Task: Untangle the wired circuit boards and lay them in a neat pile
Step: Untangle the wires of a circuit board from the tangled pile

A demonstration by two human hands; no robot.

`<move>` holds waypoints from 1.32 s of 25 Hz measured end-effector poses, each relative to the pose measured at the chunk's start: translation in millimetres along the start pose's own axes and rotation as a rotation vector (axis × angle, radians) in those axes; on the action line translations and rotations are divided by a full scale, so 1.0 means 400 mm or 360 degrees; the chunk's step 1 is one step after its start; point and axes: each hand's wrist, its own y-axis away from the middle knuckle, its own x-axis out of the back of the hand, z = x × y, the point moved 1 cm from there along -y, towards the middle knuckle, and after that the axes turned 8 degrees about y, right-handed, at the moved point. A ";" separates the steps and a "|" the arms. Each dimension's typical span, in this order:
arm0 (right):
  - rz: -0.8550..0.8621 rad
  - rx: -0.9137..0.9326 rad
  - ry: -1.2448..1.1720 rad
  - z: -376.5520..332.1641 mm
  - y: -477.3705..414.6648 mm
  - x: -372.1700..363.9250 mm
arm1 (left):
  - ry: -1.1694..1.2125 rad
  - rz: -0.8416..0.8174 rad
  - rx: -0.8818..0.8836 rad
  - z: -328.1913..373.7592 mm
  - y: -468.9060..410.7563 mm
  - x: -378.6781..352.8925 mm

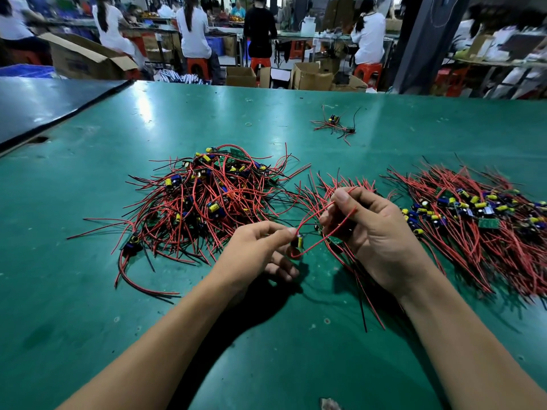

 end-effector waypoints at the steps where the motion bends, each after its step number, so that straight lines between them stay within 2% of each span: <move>1: -0.0096 -0.0025 -0.0003 -0.003 0.003 0.000 | 0.0097 -0.0030 0.0039 0.004 0.000 -0.001; 4: -0.0279 -0.0164 0.0073 -0.003 0.006 0.003 | 0.0337 -0.0063 0.0094 0.017 -0.003 -0.001; 7: -0.0163 -0.0271 0.0316 0.014 -0.001 0.011 | 0.0527 -0.0104 0.0083 0.024 -0.003 0.002; 10: -0.0091 -0.0222 0.0542 0.036 -0.002 0.012 | 0.0485 -0.0150 0.0082 0.020 -0.009 0.010; 13: -0.0148 -0.0156 0.0679 0.049 0.001 0.008 | 0.0397 -0.0247 0.0134 0.008 -0.011 0.008; 20: -0.0174 -0.0092 0.0755 0.054 0.003 0.013 | 0.0252 -0.0410 0.0434 0.007 -0.013 -0.019; 24: -0.0206 -0.0143 0.0641 0.055 0.001 0.016 | 0.0269 -0.0493 0.0211 0.001 0.013 -0.011; 29: -0.0293 -0.0264 0.0262 0.056 -0.003 0.016 | 0.0235 -0.0531 0.0257 0.013 0.014 -0.021; 33: -0.0201 -0.0179 0.0477 0.056 0.004 0.011 | 0.0165 -0.0497 0.0224 -0.004 0.016 -0.018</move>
